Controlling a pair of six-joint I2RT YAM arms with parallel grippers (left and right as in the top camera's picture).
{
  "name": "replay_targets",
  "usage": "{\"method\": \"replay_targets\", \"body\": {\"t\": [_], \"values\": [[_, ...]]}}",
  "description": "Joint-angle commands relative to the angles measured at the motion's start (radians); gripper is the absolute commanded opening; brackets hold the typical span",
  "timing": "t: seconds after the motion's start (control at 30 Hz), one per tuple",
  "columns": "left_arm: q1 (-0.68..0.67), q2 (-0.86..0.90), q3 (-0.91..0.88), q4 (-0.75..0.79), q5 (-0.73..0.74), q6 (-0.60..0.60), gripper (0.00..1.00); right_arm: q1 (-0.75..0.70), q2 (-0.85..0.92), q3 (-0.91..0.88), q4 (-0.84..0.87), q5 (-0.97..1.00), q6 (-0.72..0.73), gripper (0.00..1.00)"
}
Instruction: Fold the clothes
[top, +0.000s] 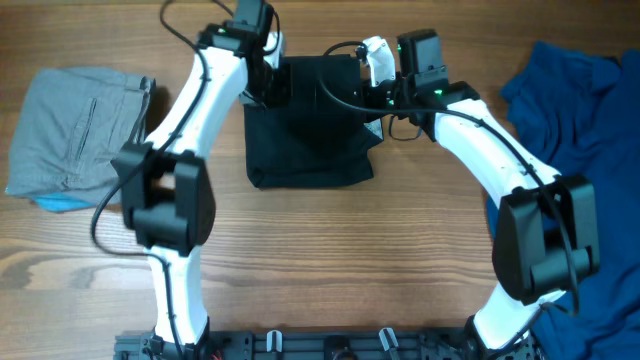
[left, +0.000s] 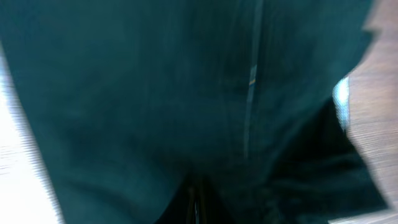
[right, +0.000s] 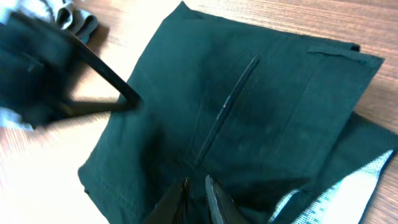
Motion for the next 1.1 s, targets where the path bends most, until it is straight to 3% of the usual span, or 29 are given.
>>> {"method": "replay_targets", "body": {"t": [0.0,0.13,0.23,0.3,0.37,0.5,0.57,0.6,0.77,0.87,0.9,0.97,1.07], "values": [[-0.003,0.097,-0.001,-0.005,0.103,-0.008,0.04,0.016,0.114,0.007,-0.056,0.036,0.09,0.14],[0.004,0.12,-0.001,-0.006,0.094,0.004,0.04,0.003,0.161,0.007,-0.323,0.129,0.095,0.06],[0.023,0.12,-0.001,-0.025,0.091,0.021,0.11,-0.023,0.119,0.008,-0.572,0.288,0.151,0.04],[0.037,0.119,0.0,-0.037,0.092,0.021,0.08,-0.039,0.097,0.008,-0.619,0.308,0.139,0.04],[0.058,0.1,0.001,-0.064,0.12,0.021,0.09,-0.059,0.051,0.015,-0.601,0.304,0.092,0.04],[0.103,0.023,0.023,-0.113,0.262,0.021,0.24,-0.078,-0.049,0.031,-0.527,0.239,0.024,0.05],[0.12,-0.028,0.023,-0.129,0.341,0.021,0.16,-0.078,-0.092,0.031,-0.457,0.18,-0.011,0.05],[0.121,-0.048,0.023,-0.148,0.355,0.021,0.04,-0.078,-0.096,0.031,-0.42,0.163,-0.009,0.05],[0.067,-0.056,-0.013,-0.346,0.262,0.002,0.04,-0.078,-0.093,0.03,-0.323,0.151,0.006,0.06],[0.032,-0.056,-0.132,-0.311,0.15,-0.188,0.04,-0.078,-0.093,0.03,-0.295,0.15,0.019,0.07],[0.029,-0.056,-0.175,-0.277,0.134,-0.247,0.04,-0.078,-0.093,0.03,-0.286,0.15,0.018,0.11],[0.031,-0.056,-0.299,-0.183,0.131,-0.375,0.04,-0.077,-0.085,0.028,-0.24,0.15,0.013,0.34],[0.031,-0.056,-0.481,-0.041,0.131,-0.488,0.04,-0.077,-0.076,0.021,-0.176,0.131,-0.016,0.36]]}}
